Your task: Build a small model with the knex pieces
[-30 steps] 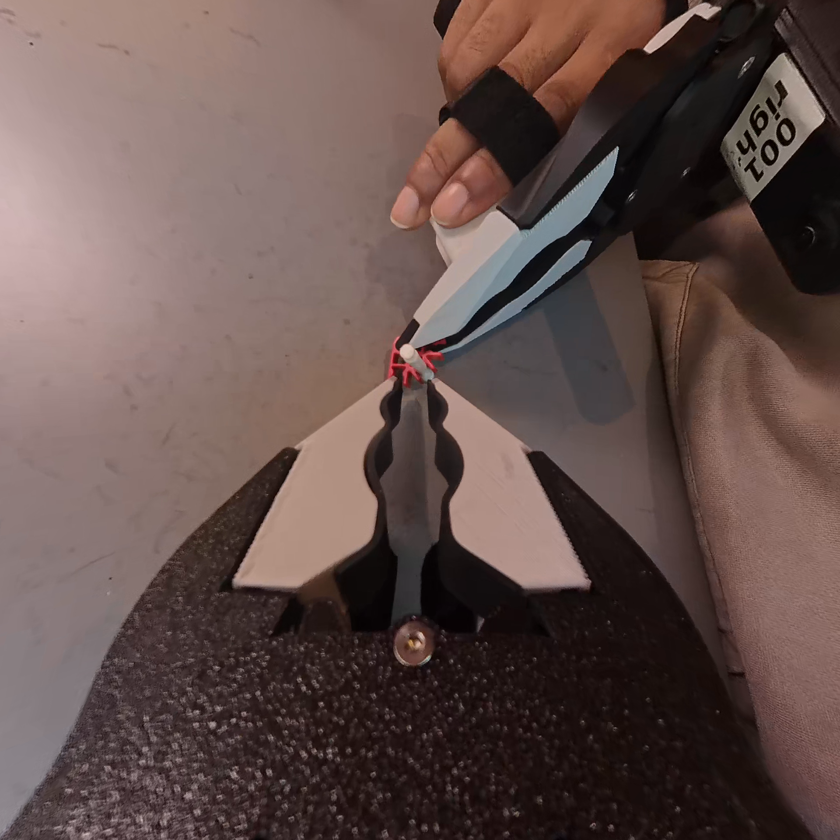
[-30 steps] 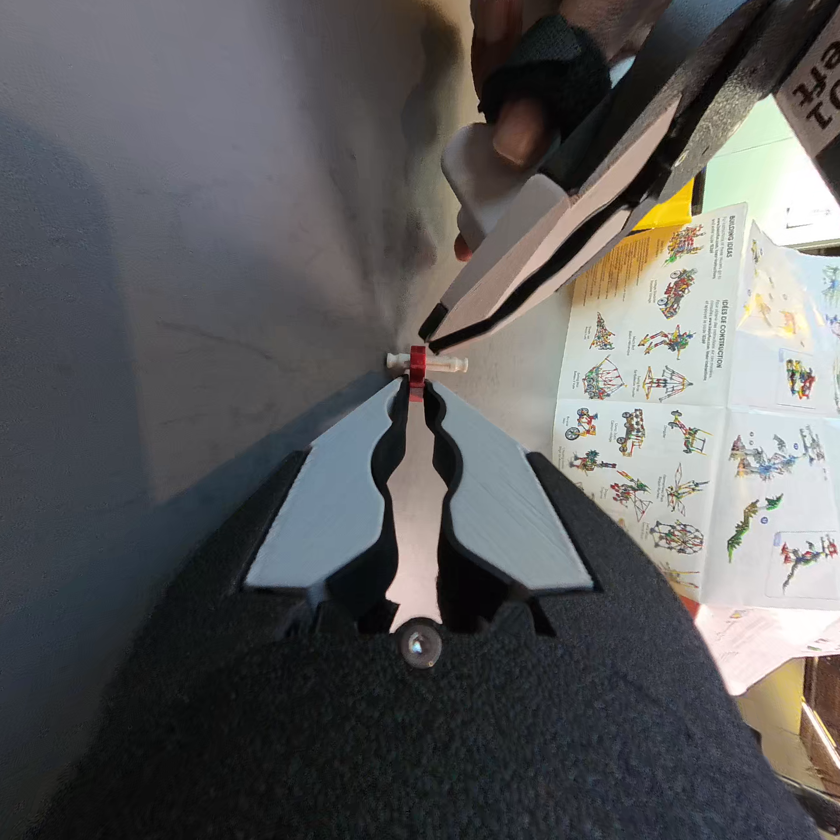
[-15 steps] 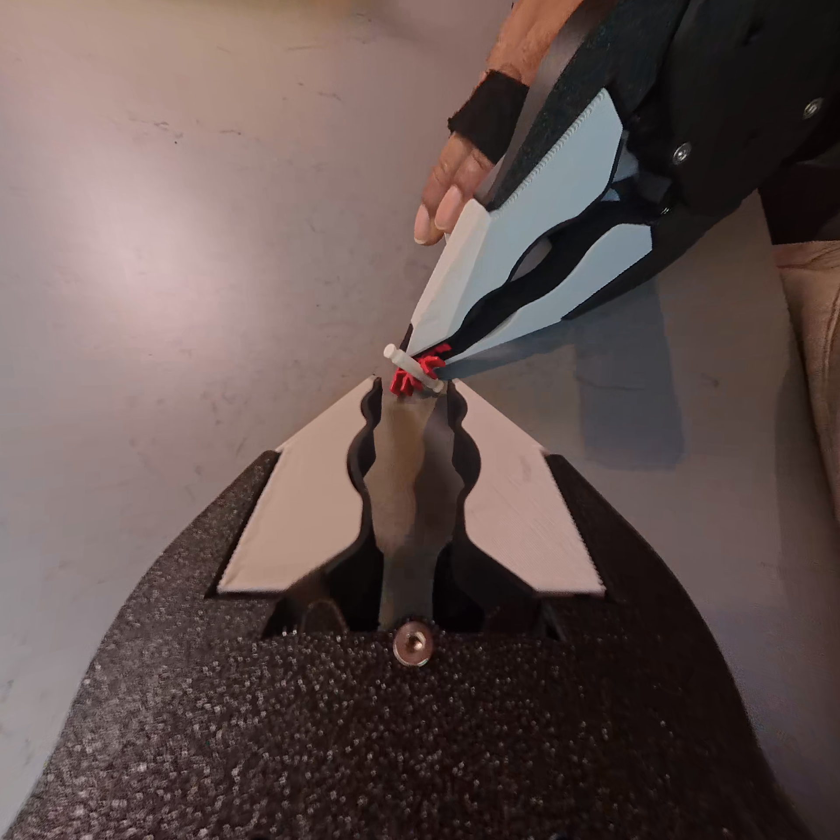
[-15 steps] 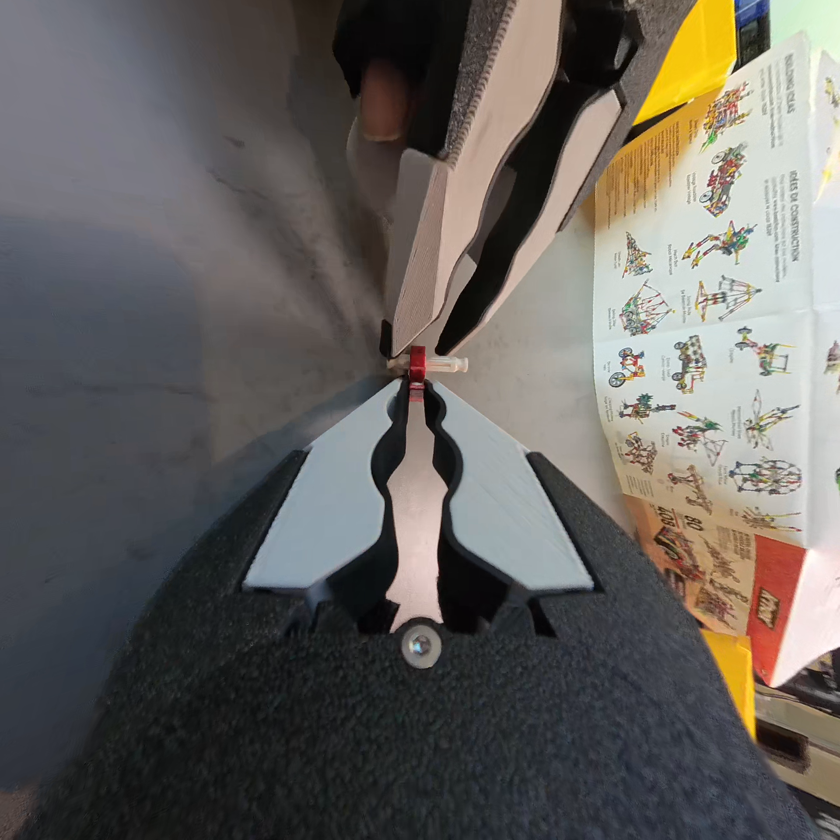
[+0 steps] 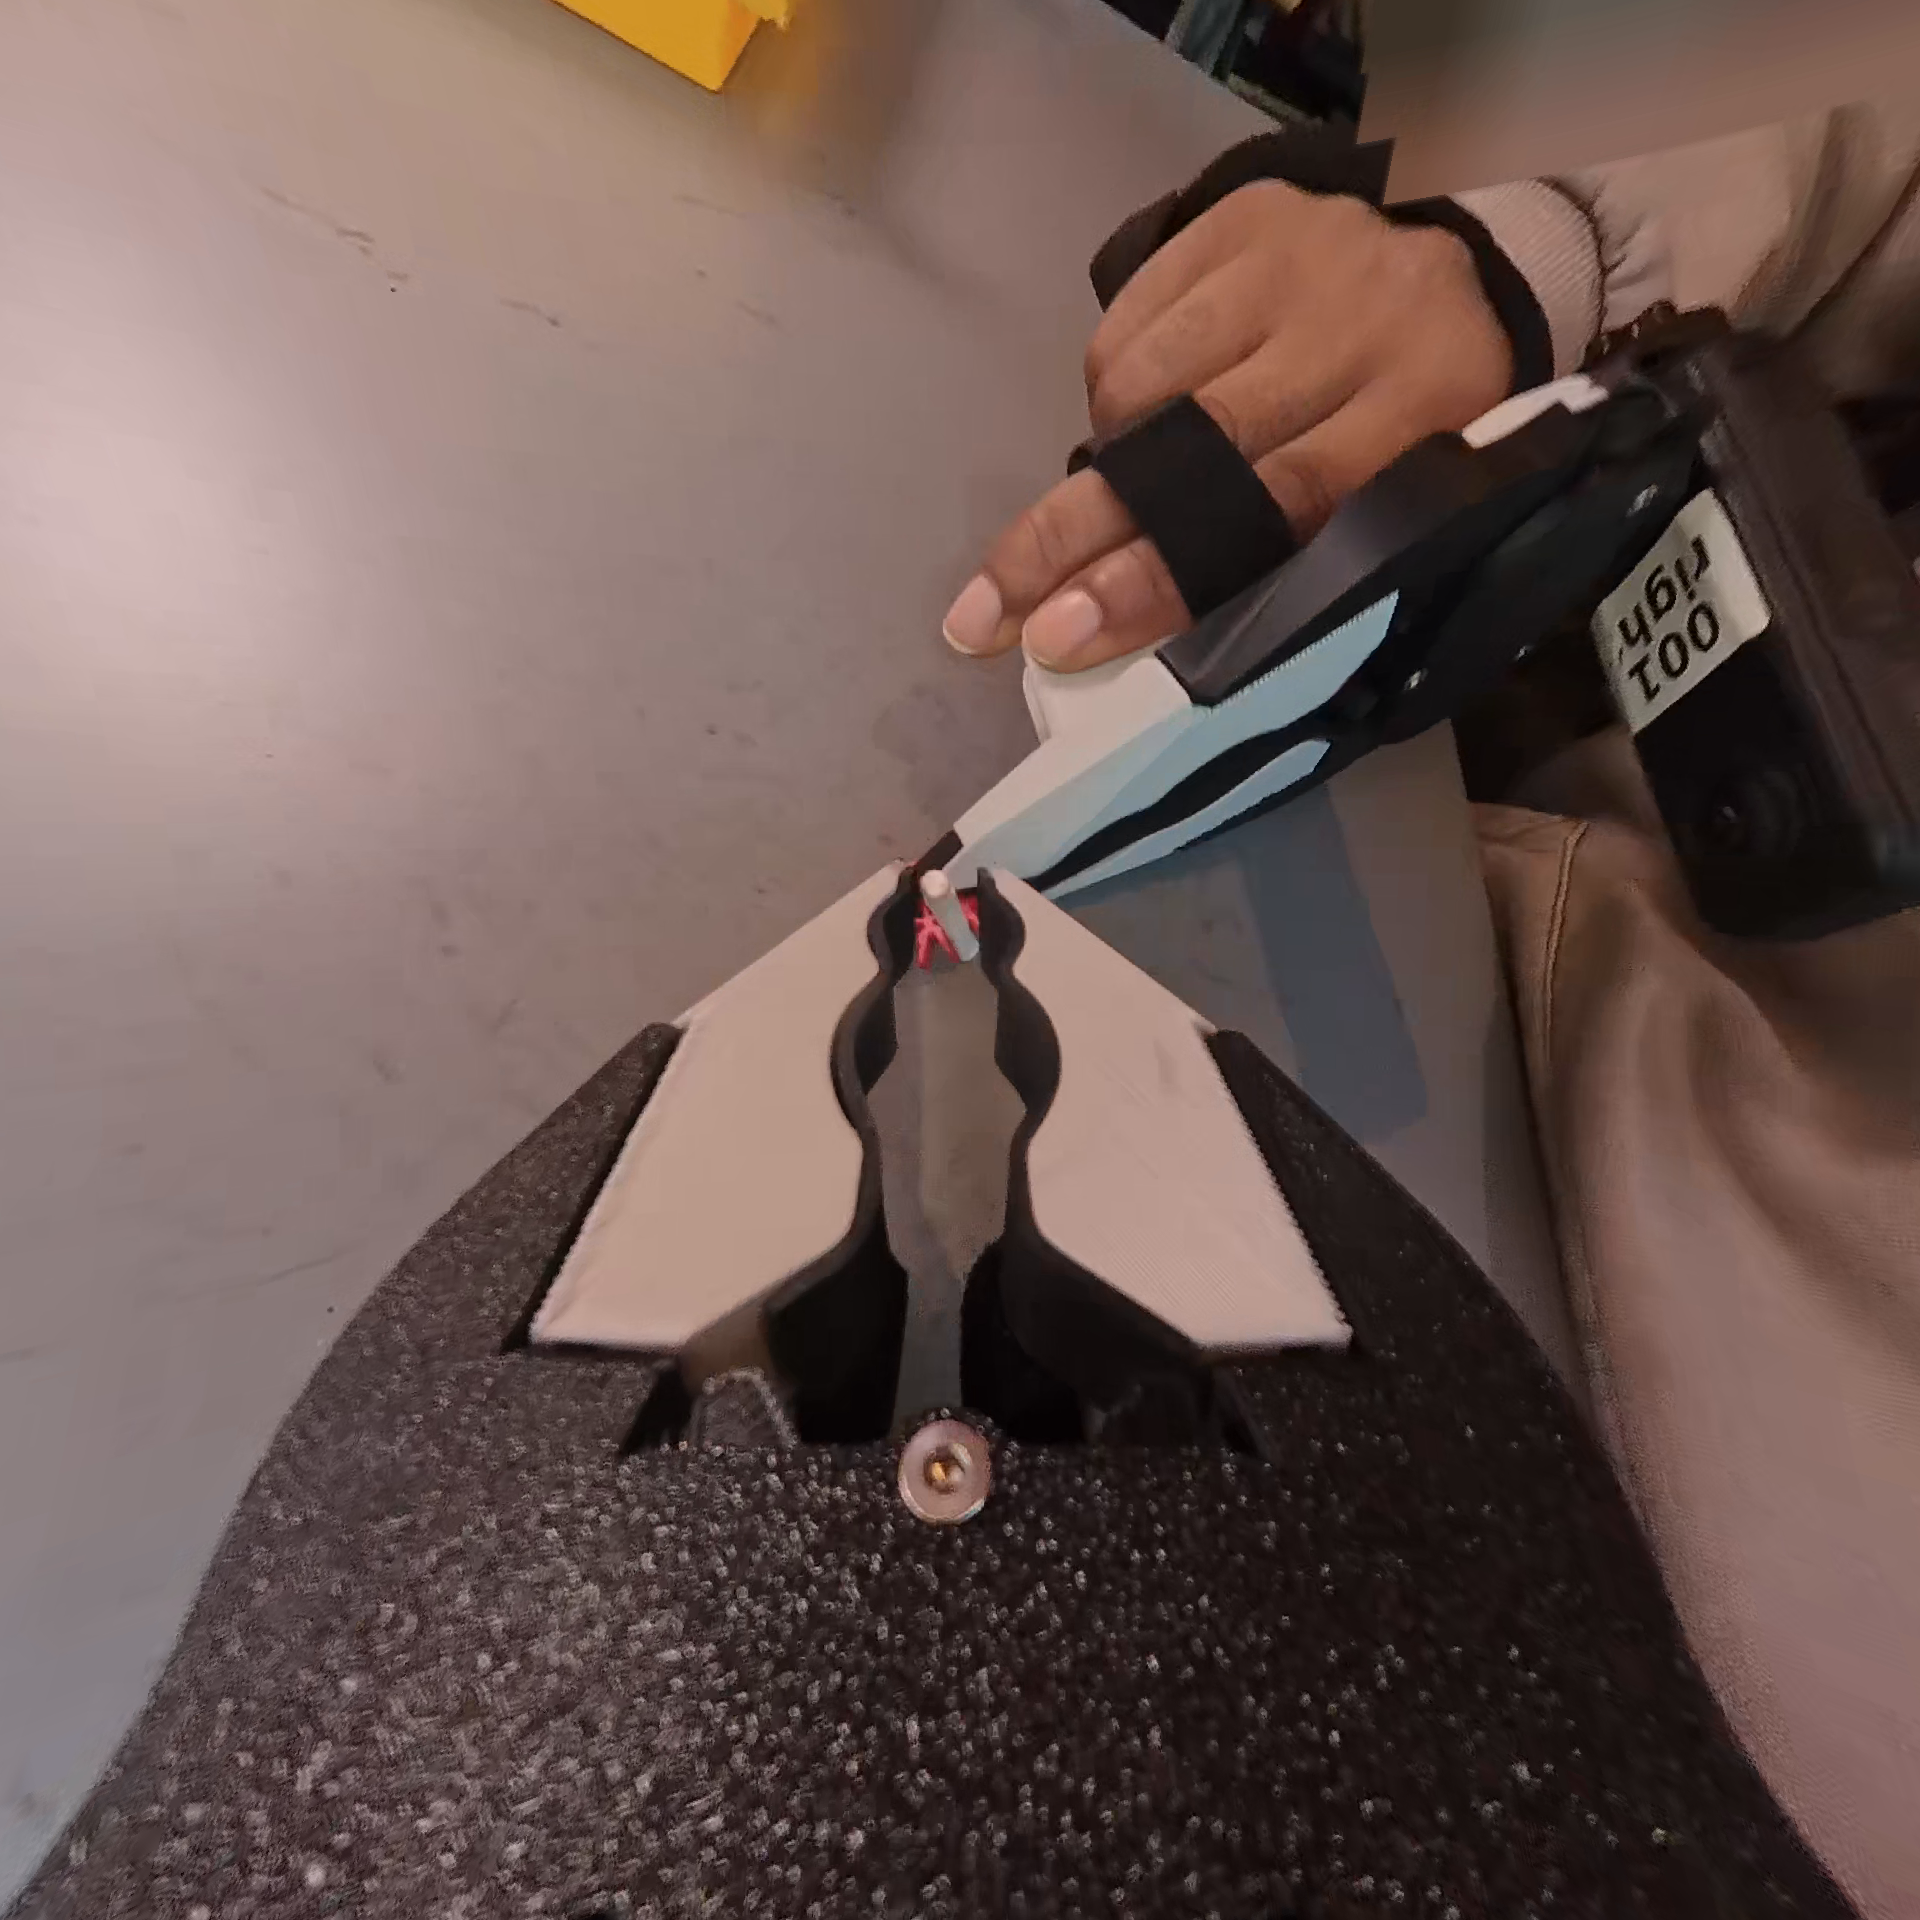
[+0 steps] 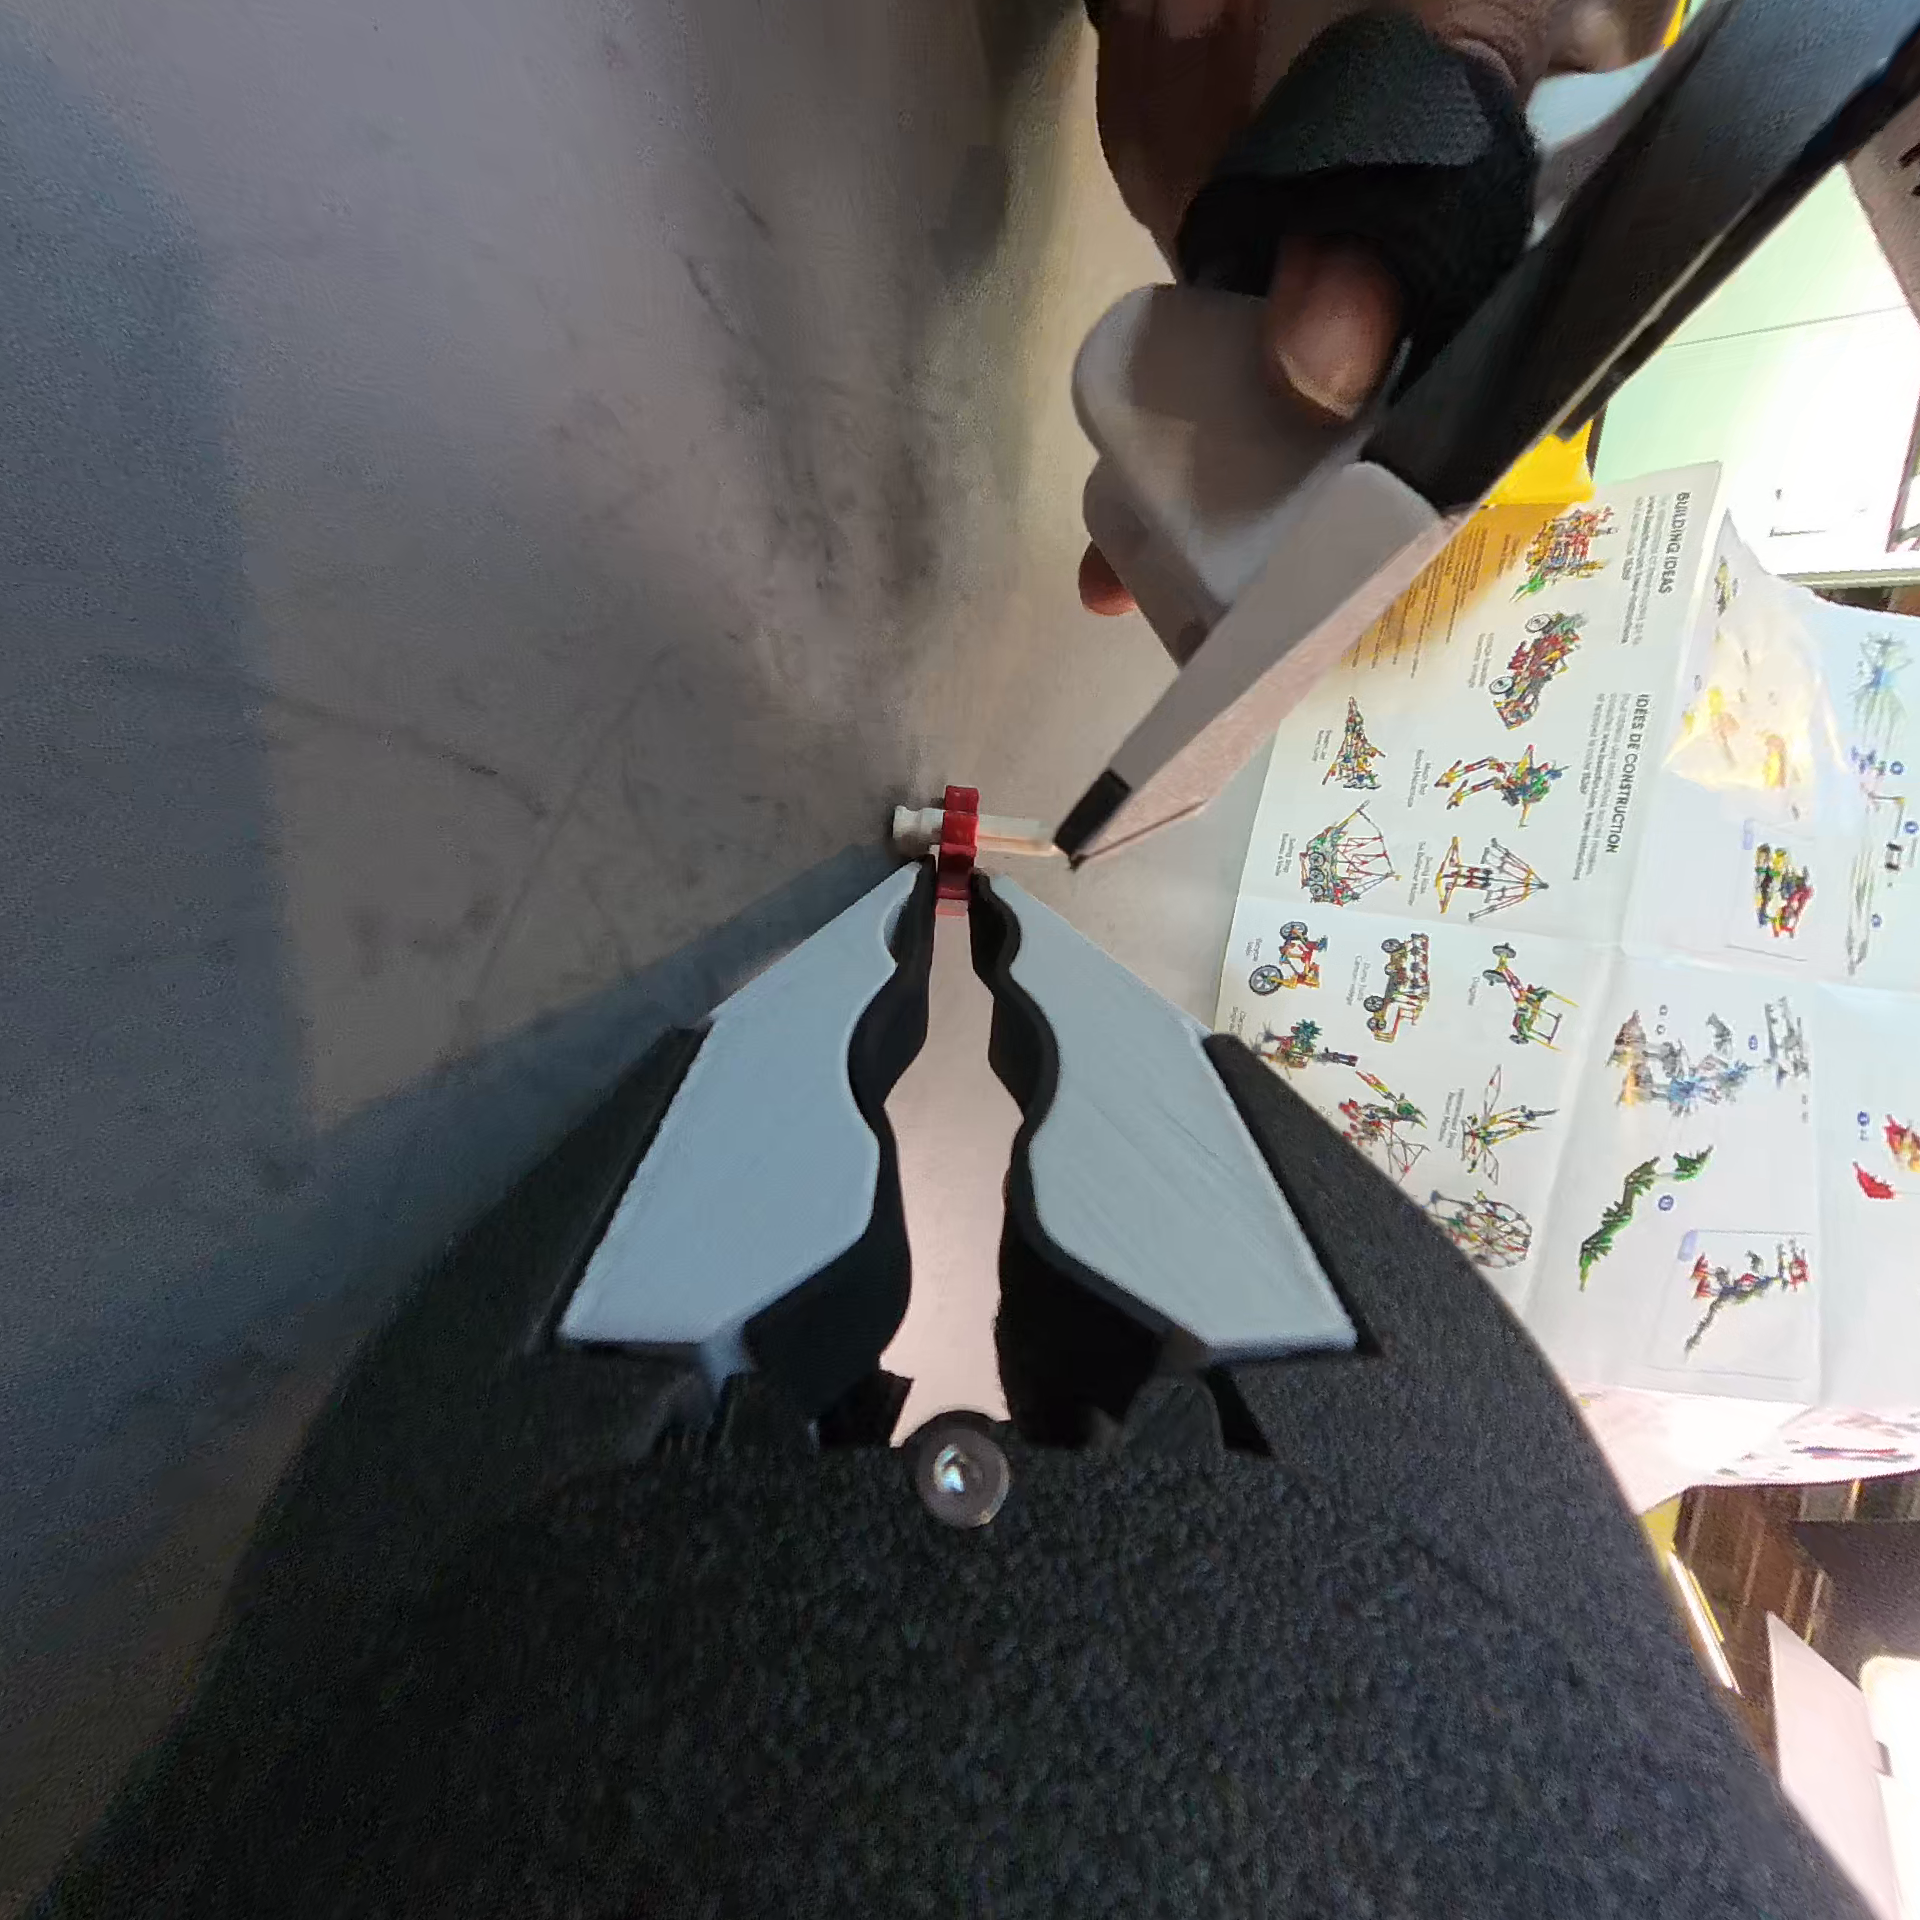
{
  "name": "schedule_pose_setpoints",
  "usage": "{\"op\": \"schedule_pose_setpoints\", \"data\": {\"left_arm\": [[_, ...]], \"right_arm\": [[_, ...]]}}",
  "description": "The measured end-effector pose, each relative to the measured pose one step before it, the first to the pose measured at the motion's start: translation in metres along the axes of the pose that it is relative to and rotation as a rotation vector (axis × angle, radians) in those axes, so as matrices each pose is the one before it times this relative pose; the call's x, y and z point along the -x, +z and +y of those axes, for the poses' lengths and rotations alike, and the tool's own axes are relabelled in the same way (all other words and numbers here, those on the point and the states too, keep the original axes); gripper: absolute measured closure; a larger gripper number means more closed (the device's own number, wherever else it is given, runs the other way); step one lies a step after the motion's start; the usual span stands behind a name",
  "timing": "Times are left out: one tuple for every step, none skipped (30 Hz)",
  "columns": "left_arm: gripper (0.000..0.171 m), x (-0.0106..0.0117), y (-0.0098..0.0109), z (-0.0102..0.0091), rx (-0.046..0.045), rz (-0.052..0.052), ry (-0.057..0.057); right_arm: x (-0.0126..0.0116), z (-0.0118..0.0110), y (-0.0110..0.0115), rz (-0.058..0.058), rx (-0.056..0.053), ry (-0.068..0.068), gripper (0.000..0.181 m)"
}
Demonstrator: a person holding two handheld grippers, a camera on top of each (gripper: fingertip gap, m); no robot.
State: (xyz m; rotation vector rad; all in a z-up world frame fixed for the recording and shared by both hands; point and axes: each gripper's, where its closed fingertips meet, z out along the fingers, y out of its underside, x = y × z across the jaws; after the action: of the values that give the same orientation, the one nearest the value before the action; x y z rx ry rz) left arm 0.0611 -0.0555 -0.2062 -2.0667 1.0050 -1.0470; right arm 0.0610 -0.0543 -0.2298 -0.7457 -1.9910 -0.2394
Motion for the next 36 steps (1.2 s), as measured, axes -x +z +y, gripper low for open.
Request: {"op": "schedule_pose_setpoints", "data": {"left_arm": [[0.161, 0.00308, 0.00043, -0.00182, -0.00143, -0.0056, -0.0326], [0.160, 0.00137, 0.00164, 0.00010, 0.00988, -0.0032, -0.0072], [0.161, -0.00144, 0.00238, 0.00115, 0.01489, 0.0028, 0.0152], [0.161, -0.00177, 0.00313, 0.00365, 0.02869, -0.0017, 0.0237], [0.163, -0.00106, 0.00206, 0.00256, 0.02028, -0.0046, 0.0177], [0.164, 0.00028, -0.00092, -0.00123, -0.00521, -0.0036, 0.0051], [0.165, -0.00002, -0.00077, 0.00092, 0.00726, 0.0040, -0.0007], [0.165, -0.00046, -0.00055, 0.00050, 0.00151, 0.0024, 0.0047], [0.165, -0.00055, -0.00021, 0.00046, -0.00141, -0.0062, 0.0205], [0.165, -0.00092, -0.00038, 0.00067, 0.00079, -0.0109, 0.0309], [0.165, -0.00075, -0.00073, 0.00063, 0.00171, -0.0172, 0.0386], [0.165, -0.00070, -0.00074, 0.00090, 0.00010, -0.0206, 0.0418], [0.166, -0.00133, -0.00094, 0.00123, -0.00111, -0.0174, 0.0391], [0.166, -0.00150, -0.00112, 0.00134, -0.00357, -0.0169, 0.0396], [0.166, -0.00166, -0.00078, 0.00114, -0.00289, -0.0157, 0.0360], [0.166, -0.00124, -0.00063, 0.00084, -0.00085, -0.0177, 0.0308], [0.167, -0.00062, -0.00053, 0.00055, 0.00139, -0.0205, 0.0298], [0.167, -0.00075, -0.00049, 0.00054, 0.00302, -0.0189, 0.0339], [0.167, -0.00061, -0.00031, 0.00037, 0.00288, -0.0188, 0.0327], [0.167, -0.00025, -0.00033, 0.00037, 0.00358, -0.0170, 0.0311], [0.167, -0.00020, -0.00037, 0.00027, 0.00549, -0.0133, 0.0328], [0.167, 0.00009, -0.00050, 0.00041, 0.00680, -0.0105, 0.0314], [0.167, -0.00042, -0.00036, 0.00041, 0.00532, -0.0104, 0.0347], [0.167, -0.00159, -0.00040, 0.00022, 0.00289, -0.0086, 0.0355], [0.167, -0.00208, -0.00051, 0.00009, 0.00305, -0.0099, 0.0331], [0.168, -0.00100, -0.00047, 0.00021, 0.00618, -0.0181, 0.0310], [0.168, -0.00090, -0.00034, 0.00013, 0.00659, -0.0148, 0.0246], [0.168, -0.00073, -0.00028, 0.00005, 0.00499, -0.0075, 0.0182], [0.168, -0.00065, -0.00051, 0.00012, 0.00212, 0.0038, 0.0051], [0.168, -0.00021, -0.00048, 0.00013, -0.00551, 0.0136, -0.0146], [0.167, -0.00008, -0.00040, 0.00020, -0.01566, 0.0232, -0.0300], [0.167, -0.00125, -0.00071, -0.00003, -0.02183, 0.0388, -0.0371], [0.167, -0.00243, -0.00073, -0.00001, -0.02103, 0.0468, -0.0314], [0.167, -0.00275, -0.00102, -0.00012, -0.01800, 0.0374, -0.0058], [0.166, -0.00162, -0.00070, 0.00033, -0.01142, 0.0163, 0.0228], [0.166, -0.00079, -0.00036, 0.00031, -0.00225, 0.0041, 0.0260]], "right_arm": [[0.00001, -0.00015, -0.00001, -0.0006, -0.0053, -0.0080, 0.178], [-0.00002, 0.00003, 0.00014, -0.0014, -0.0024, -0.0059, 0.178], [-0.00006, -0.00007, -0.00007, -0.0015, -0.0008, -0.0033, 0.178], [0.00001, -0.00007, 0.00005, -0.0019, 0.0004, -0.0049, 0.177], [0.00020, 0.00012, -0.00004, -0.0047, -0.0005, -0.0002, 0.178], [0.00001, 0.00026, -0.00013, -0.0038, -0.0041, 0.0075, 0.178], [-0.00006, -0.00011, 0.00007, -0.0024, -0.0050, 0.0032, 0.178], [-0.00014, -0.00024, 0.00015, -0.0004, -0.0022, -0.0010, 0.178], [-0.00001, -0.00012, 0.00018, -0.0004, -0.0005, 0.0054, 0.177], [0.00014, -0.00017, -0.00006, -0.0026, -0.0027, 0.0121, 0.178], [0.00015, -0.00002, 0.00012, -0.0080, 0.0001, 0.0217, 0.178], [0.00020, 0.00017, 0.00017, -0.0147, 0.0060, 0.0292, 0.178], [0.00016, -0.00011, 0.00013, -0.0127, 0.0066, 0.0201, 0.178], [0.00057, -0.00024, 0.00012, -0.0090, 0.0026, 0.0198, 0.178], [0.00130, -0.00010, 0.00025, -0.0158, -0.0005, 0.0310, 0.177], [-0.00003, -0.00018, 0.00000, -0.0134, 0.0000, 0.0332, 0.177], [0.00007, -0.00032, 0.00012, -0.0118, 0.0010, 0.0208, 0.177], [0.00015, -0.00065, 0.00009, -0.0052, -0.0018, 0.0084, 0.177], [0.00023, -0.00050, 0.00002, -0.0026, -0.0024, 0.0071, 0.177], [0.00005, -0.00039, -0.00012, -0.0042, -0.0025, 0.0099, 0.177], [0.00003, -0.00043, -0.00007, -0.0113, -0.0033, 0.0217, 0.177], [0.00022, -0.00048, -0.00019, -0.0243, -0.0057, 0.0430, 0.177], [0.00029, -0.00054, -0.00031, -0.0319, -0.0076, 0.0596, 0.176], [-0.00049, -0.00011, -0.00008, -0.0283, -0.0066, 0.0641, 0.177], [0.00076, -0.00060, -0.00030, -0.0354, -0.0078, 0.0617, 0.177], [0.00121, -0.00066, 0.00007, -0.0315, -0.0020, 0.0582, 0.178], [0.00079, -0.00037, 0.00007, -0.0187, 0.0018, 0.0248, 0.179], [0.00058, -0.00040, 0.00009, -0.0128, 0.0055, 0.0143, 0.179], [0.00076, -0.00040, -0.00008, -0.0107, 0.0016, 0.0055, 0.179], [0.00080, -0.00042, -0.00006, -0.0084, -0.0024, 0.0009, 0.179], [0.00029, -0.00035, -0.00011, -0.0014, -0.0082, -0.0300, 0.178], [0.00022, -0.00043, -0.00041, 0.0074, -0.0174, -0.0679, 0.175], [0.00109, -0.00163, -0.00092, 0.0051, -0.0250, -0.0744, 0.173], [0.00419, -0.00435, -0.00154, -0.0167, -0.0313, -0.0589, 0.170], [0.00353, -0.00426, -0.00133, -0.0147, -0.0209, -0.0535, 0.169], [-0.00023, -0.00093, 0.00038, 0.0117, 0.0051, -0.0591, 0.169]]}}
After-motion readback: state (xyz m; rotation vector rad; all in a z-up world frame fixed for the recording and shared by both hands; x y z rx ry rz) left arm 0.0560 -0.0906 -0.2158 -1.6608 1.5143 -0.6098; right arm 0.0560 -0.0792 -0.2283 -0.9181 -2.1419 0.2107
